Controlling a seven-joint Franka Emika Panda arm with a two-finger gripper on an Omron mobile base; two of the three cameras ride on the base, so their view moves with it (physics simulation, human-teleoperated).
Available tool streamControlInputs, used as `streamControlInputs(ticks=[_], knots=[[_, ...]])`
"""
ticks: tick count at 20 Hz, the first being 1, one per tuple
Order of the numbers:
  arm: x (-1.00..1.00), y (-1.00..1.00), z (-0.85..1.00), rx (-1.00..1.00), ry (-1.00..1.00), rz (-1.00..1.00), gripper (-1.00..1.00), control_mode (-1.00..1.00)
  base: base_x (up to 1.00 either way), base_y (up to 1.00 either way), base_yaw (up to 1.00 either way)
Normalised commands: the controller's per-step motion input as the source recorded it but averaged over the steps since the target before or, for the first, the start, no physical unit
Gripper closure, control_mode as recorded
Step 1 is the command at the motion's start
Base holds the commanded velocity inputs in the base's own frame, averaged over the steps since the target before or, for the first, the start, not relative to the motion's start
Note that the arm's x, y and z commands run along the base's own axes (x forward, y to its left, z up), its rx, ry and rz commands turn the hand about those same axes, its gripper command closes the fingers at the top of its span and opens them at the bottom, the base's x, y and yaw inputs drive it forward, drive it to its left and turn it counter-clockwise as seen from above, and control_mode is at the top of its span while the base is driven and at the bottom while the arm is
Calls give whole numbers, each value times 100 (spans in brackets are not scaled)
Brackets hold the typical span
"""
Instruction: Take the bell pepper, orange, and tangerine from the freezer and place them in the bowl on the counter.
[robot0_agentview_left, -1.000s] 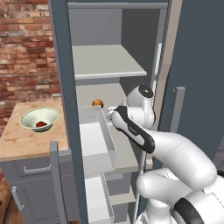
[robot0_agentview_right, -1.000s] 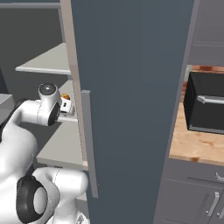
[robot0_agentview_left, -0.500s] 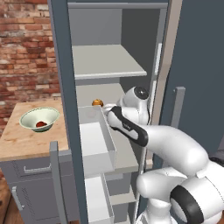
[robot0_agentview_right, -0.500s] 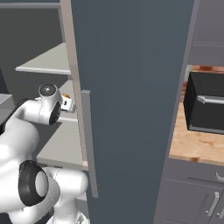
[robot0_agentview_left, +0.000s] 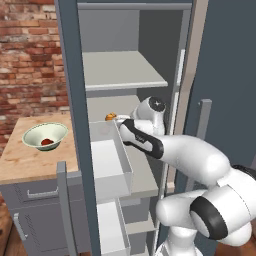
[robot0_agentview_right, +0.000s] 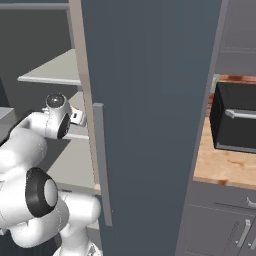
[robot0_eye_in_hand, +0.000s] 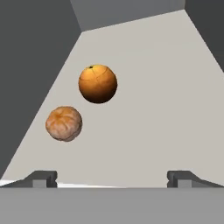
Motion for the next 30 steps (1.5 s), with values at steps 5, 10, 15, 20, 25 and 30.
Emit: streamControlInputs(ticks=[5, 10, 15, 20, 25, 30], knots=[[24, 13, 2, 0, 0, 0, -100, -100, 0, 0, 0], [25, 13, 0, 0, 0, 0, -100, -100, 0, 0, 0], [23, 11, 0, 0, 0, 0, -100, -100, 0, 0, 0], [20, 9, 0, 0, 0, 0, -100, -100, 0, 0, 0], [18, 14, 0, 0, 0, 0, -100, -100, 0, 0, 0], [15, 7, -3, 0, 0, 0, -100, -100, 0, 0, 0]])
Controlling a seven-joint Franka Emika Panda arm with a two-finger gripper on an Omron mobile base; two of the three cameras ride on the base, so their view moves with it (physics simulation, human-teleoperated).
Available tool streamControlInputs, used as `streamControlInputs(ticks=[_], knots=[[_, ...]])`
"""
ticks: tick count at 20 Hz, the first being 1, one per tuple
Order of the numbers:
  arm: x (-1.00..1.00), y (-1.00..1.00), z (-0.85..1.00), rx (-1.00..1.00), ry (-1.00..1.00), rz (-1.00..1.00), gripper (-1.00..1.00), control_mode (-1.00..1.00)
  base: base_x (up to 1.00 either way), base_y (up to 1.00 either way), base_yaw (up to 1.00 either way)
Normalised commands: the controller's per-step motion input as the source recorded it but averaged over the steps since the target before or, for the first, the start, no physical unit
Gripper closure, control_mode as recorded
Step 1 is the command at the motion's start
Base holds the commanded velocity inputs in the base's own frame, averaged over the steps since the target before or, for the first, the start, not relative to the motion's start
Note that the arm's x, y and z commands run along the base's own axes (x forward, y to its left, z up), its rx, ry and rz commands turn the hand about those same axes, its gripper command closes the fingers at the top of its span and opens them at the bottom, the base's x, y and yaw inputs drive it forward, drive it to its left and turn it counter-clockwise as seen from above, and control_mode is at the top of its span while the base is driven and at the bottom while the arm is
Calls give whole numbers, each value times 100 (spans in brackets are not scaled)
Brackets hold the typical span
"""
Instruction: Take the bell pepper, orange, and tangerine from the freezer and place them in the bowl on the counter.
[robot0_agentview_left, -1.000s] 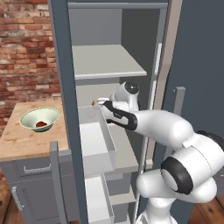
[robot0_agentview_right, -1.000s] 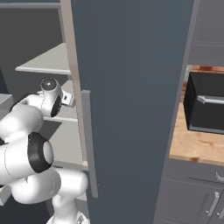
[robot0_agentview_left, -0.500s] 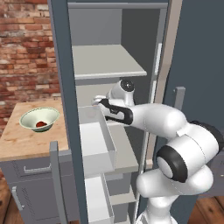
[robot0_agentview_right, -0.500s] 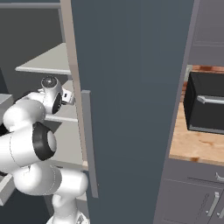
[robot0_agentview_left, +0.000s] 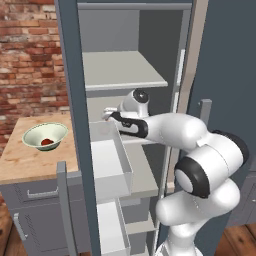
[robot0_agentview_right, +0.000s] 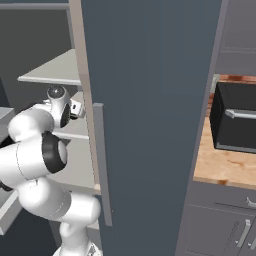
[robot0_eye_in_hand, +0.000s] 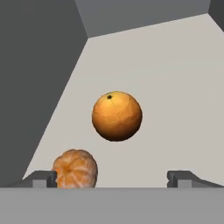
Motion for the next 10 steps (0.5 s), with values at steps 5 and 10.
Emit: streamControlInputs(ticks=[5, 10], knots=[[18, 0, -7, 0, 0, 0, -100, -100, 0, 0, 0], [20, 0, -8, 0, 0, 0, -100, -100, 0, 0, 0]])
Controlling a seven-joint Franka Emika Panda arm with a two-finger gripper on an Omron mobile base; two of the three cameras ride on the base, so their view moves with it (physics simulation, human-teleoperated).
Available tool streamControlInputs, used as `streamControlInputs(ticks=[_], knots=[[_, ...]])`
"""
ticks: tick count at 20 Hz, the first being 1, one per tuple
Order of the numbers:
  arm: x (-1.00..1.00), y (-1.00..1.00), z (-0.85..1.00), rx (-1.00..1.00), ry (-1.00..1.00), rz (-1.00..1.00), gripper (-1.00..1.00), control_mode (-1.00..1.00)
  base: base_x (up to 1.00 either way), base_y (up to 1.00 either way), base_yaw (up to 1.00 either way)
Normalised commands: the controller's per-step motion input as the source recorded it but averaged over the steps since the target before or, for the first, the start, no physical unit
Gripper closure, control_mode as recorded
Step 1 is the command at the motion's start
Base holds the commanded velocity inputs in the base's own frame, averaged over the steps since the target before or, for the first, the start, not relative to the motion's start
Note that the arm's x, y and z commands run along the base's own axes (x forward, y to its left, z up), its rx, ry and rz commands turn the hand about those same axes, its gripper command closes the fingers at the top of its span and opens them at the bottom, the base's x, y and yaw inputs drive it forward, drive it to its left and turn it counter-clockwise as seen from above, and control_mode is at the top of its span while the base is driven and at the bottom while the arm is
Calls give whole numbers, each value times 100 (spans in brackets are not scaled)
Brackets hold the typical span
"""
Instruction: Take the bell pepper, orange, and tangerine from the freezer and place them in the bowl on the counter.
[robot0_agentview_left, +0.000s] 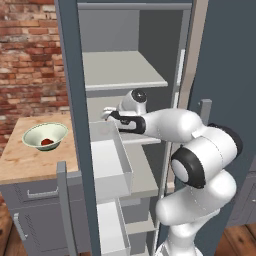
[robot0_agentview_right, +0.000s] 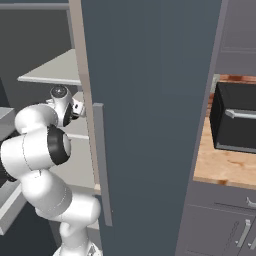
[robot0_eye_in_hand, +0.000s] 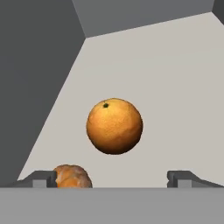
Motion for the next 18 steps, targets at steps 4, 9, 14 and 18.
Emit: streamControlInputs(ticks=[4, 9, 14, 18], knots=[[17, 1, -7, 0, 0, 0, -100, -100, 0, 0, 0], [20, 0, -7, 0, 0, 0, -100, -100, 0, 0, 0], [11, 1, -4, 0, 0, 0, -100, -100, 0, 0, 0], [9, 4, -4, 0, 0, 0, -100, -100, 0, 0, 0]])
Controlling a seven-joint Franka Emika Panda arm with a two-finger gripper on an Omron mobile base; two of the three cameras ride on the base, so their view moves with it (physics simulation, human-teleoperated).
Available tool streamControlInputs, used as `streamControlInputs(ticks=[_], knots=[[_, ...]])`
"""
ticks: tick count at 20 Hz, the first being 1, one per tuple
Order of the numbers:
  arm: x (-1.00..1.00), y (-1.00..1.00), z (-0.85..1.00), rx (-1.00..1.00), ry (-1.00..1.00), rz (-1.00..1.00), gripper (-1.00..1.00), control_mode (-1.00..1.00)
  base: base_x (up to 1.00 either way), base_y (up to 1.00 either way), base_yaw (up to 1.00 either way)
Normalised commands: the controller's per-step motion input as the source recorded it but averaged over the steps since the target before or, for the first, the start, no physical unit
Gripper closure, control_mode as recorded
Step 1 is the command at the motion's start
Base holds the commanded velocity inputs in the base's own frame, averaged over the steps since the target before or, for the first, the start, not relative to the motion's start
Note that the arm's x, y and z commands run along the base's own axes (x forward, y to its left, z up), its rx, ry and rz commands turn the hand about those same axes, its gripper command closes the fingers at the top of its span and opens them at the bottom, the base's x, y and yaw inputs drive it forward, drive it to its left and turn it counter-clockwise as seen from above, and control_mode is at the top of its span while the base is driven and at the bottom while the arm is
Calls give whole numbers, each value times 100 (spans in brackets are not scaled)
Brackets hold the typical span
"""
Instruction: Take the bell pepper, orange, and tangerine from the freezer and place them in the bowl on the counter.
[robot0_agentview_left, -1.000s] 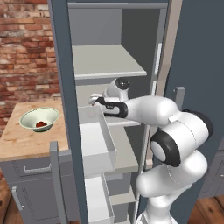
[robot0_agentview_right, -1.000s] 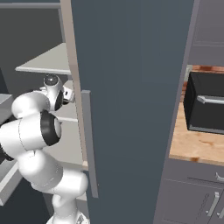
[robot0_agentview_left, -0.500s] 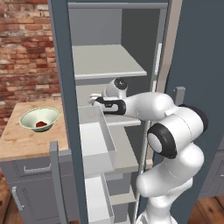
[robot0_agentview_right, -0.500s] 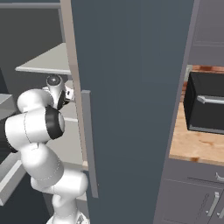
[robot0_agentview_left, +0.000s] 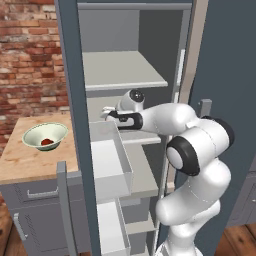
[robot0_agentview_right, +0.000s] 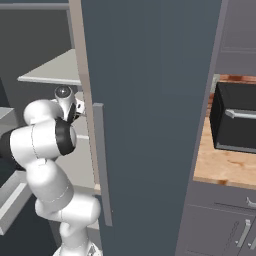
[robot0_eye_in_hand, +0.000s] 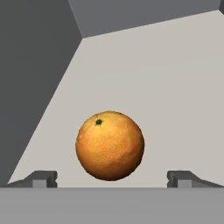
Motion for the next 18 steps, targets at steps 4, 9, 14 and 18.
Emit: streamControlInputs(ticks=[4, 9, 14, 18], knots=[[9, 5, -8, 0, 0, 0, -100, -100, 0, 0, 0], [8, 0, -7, 0, 0, 0, -100, -100, 0, 0, 0], [7, 0, -5, 0, 0, 0, -100, -100, 0, 0, 0], [14, 6, -5, 0, 0, 0, -100, -100, 0, 0, 0]])
